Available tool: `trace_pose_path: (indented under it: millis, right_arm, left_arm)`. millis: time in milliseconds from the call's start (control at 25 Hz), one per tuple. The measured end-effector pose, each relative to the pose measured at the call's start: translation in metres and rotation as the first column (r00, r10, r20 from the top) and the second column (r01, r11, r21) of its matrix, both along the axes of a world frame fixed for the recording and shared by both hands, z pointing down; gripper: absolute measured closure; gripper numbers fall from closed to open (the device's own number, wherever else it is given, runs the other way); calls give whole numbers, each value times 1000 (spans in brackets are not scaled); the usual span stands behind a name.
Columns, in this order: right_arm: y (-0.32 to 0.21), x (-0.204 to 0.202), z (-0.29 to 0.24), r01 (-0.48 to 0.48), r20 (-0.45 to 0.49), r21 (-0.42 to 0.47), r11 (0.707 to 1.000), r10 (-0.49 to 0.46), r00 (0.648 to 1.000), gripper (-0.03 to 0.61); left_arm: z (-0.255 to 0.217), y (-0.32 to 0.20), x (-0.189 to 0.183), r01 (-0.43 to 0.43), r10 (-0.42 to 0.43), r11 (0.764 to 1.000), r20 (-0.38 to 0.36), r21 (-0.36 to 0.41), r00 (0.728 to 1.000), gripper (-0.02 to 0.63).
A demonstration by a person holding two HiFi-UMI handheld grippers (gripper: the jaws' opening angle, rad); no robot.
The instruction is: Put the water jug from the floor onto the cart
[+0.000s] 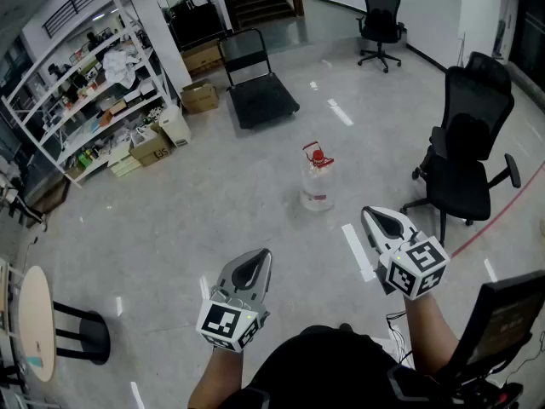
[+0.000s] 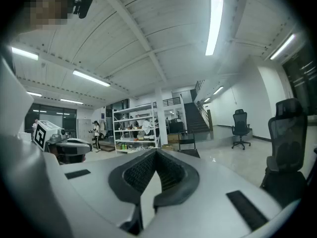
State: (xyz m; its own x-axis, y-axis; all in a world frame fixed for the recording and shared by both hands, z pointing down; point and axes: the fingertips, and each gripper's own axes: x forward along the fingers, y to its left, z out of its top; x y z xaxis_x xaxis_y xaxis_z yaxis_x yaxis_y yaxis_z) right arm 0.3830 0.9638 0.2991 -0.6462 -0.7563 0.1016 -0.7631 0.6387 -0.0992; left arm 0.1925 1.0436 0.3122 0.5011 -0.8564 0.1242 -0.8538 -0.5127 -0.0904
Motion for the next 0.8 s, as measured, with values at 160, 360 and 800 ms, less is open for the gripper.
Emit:
trace_pose_path:
  millis: [160, 360, 800]
  right_arm:
    - [1, 0, 0, 10, -9, 6, 1000, -10, 1000, 584]
    - [1, 3, -2, 3, -13, 13, 1000, -3, 1000, 584]
    - [-6, 22, -2, -12, 26, 0, 1000, 12, 1000, 584]
  left_arm:
    - [7, -1, 4, -2, 1, 1000, -47, -31, 999, 617]
    - [7, -3, -1, 8, -15, 998, -126, -56, 992, 617]
    - [8, -21, 6, 26, -35, 997, -134, -68, 990, 617]
